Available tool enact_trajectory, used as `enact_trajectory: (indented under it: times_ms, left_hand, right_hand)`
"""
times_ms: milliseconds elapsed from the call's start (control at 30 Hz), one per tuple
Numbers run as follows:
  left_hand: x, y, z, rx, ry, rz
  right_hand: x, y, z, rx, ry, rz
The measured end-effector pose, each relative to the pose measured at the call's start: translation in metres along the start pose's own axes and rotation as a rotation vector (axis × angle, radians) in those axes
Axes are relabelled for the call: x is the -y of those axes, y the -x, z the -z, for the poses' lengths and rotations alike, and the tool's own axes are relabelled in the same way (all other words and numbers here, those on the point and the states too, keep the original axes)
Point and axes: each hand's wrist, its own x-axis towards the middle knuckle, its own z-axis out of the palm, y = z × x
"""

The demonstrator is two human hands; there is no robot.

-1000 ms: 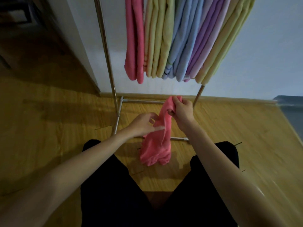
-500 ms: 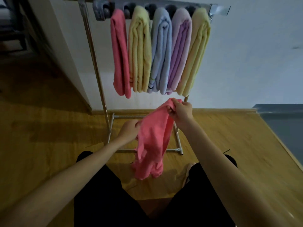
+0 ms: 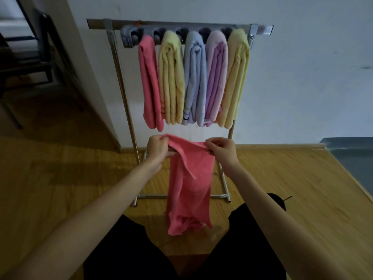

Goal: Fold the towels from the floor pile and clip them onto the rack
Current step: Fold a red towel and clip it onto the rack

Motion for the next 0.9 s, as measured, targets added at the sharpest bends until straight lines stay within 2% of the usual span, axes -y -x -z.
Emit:
enact_trajectory:
  times_ms: [200, 300, 467, 667, 733, 900]
  left_hand:
    - [-0.024, 0.001, 0.005, -0.051, 0.210, 0.038]
    - [-0.034, 0.002, 0.008, -0.054, 0.242, 0.040]
    - [-0.051, 0.001, 0.015, -0.020, 0.285, 0.055]
    - [-0.066, -0.003, 0.018, -0.005, 0.309, 0.058]
    - [-0.067, -0.004, 0.018, -0.001, 0.311, 0.051]
    - [-0.068, -0.004, 0.013, -0.003, 0.341, 0.026]
  right_hand:
    - [-0.005, -0.004, 0.002, 0.251, 0.369, 0.248]
    - [-0.012, -0.009, -0.001, 0.236, 0.547, 0.381]
    - [-0.011, -0.014, -0.005, 0.123, 0.672, 0.668]
    - [-0.011, -0.014, -0.003, 0.220, 0.839, 0.966]
    - [-0.015, -0.016, -0.005, 0.302, 0.856, 0.987]
    - [-0.016, -0.018, -0.015, 0.432, 0.677, 0.778]
